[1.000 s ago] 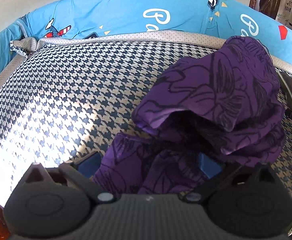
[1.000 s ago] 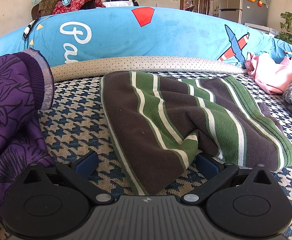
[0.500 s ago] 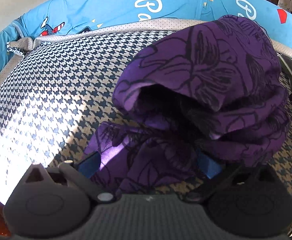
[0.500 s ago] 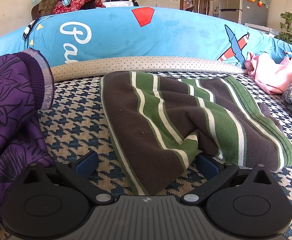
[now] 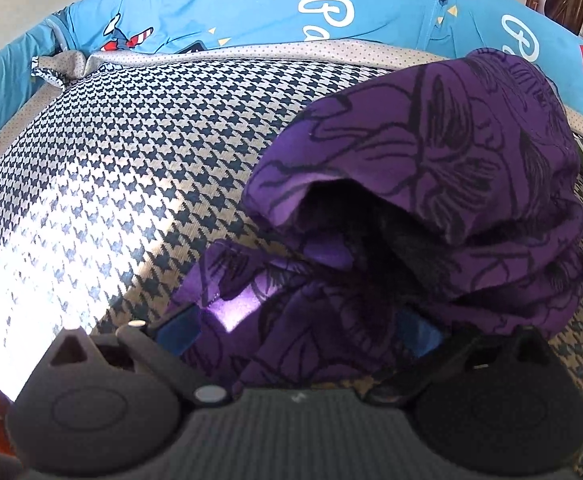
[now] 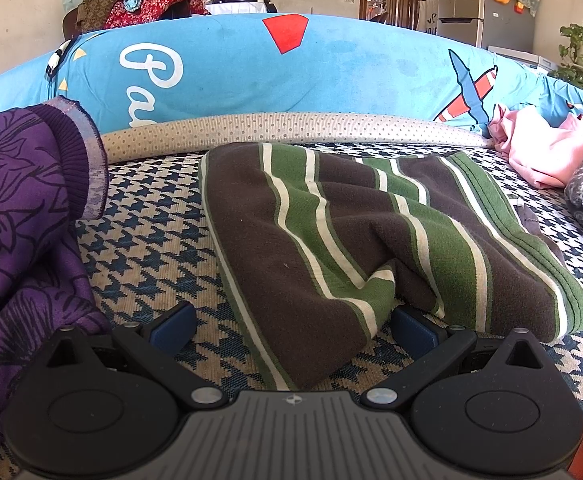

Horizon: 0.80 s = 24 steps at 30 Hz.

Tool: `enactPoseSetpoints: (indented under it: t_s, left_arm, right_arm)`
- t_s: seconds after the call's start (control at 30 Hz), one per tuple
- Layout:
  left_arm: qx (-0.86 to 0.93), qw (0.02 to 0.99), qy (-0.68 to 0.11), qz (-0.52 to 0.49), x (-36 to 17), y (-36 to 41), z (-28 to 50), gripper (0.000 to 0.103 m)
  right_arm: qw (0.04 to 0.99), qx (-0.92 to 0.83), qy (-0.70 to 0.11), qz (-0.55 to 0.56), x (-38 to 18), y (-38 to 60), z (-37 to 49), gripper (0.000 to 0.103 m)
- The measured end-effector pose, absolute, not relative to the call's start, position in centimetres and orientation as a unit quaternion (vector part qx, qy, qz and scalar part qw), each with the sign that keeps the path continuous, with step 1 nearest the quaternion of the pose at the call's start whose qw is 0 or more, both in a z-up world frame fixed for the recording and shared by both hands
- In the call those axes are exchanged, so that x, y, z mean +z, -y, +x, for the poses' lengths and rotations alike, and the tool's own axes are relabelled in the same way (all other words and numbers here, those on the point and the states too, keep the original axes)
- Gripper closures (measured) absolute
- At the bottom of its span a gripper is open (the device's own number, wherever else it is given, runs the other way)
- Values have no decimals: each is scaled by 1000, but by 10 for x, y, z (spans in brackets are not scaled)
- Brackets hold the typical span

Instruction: Fold clothes

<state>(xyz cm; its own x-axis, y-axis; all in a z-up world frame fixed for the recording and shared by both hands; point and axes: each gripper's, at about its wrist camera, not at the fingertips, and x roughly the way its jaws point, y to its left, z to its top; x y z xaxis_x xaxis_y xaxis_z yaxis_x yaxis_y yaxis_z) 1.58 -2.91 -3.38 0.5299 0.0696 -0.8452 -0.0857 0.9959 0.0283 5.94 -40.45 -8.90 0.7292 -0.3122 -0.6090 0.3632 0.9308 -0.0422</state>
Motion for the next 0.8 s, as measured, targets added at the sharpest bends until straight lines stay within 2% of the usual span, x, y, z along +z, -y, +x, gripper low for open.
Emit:
enactPoseSetpoints:
  t_s: [0.5, 0.8]
  left_arm:
    - [40, 874, -483, 29, -56, 51, 17, 0]
    - [38, 872, -488, 16, -67, 59, 16, 0]
  right_arm:
    - [929, -182, -320, 40, -89, 405, 59, 0]
    - [929, -182, -320, 40, -89, 405, 59, 0]
